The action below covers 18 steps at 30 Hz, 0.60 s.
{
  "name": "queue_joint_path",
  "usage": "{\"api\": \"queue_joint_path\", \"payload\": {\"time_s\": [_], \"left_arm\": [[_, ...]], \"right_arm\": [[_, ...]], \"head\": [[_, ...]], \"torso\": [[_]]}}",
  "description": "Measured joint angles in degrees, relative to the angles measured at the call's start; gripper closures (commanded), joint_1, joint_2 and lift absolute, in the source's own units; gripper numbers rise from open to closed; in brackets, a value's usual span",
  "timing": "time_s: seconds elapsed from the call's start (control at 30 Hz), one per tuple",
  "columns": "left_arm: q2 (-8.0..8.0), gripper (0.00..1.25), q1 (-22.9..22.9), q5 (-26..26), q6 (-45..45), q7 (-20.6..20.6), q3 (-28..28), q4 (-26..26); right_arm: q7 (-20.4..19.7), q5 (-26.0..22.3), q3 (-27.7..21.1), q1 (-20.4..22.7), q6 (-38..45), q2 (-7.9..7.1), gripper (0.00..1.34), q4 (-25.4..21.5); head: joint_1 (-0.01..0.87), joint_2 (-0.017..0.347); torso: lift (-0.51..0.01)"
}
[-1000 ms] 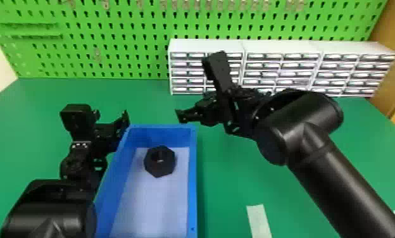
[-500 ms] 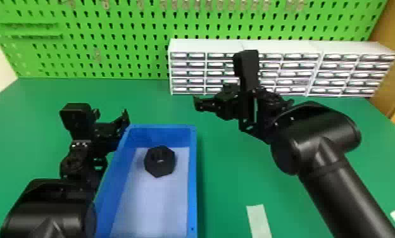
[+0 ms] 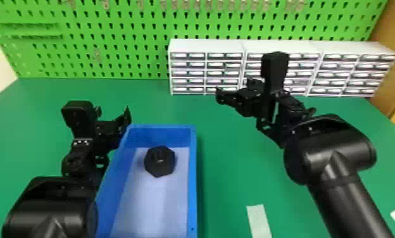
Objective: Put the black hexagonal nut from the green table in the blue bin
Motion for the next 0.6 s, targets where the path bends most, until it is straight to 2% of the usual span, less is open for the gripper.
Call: {"api": "queue_joint_path", "payload": {"time_s": [0.33, 0.6], "left_arm": [[0.00, 0.49, -0.2, 0.0, 0.0, 0.0, -0.7, 0.0], [0.00, 0.49, -0.2, 0.2, 0.0, 0.0, -1.0, 0.0]], "right_arm": [[-1.6, 2.8, -3.4, 4.1, -6.1, 0.80, 0.19, 0.2], [-3.1, 3.8, -6.4, 7.9, -10.5, 2.06, 0.19, 0.1]], "head": [[0.686, 0.051], [0.686, 0.051]], "torso": [[-0.096], [-0.096]]}}
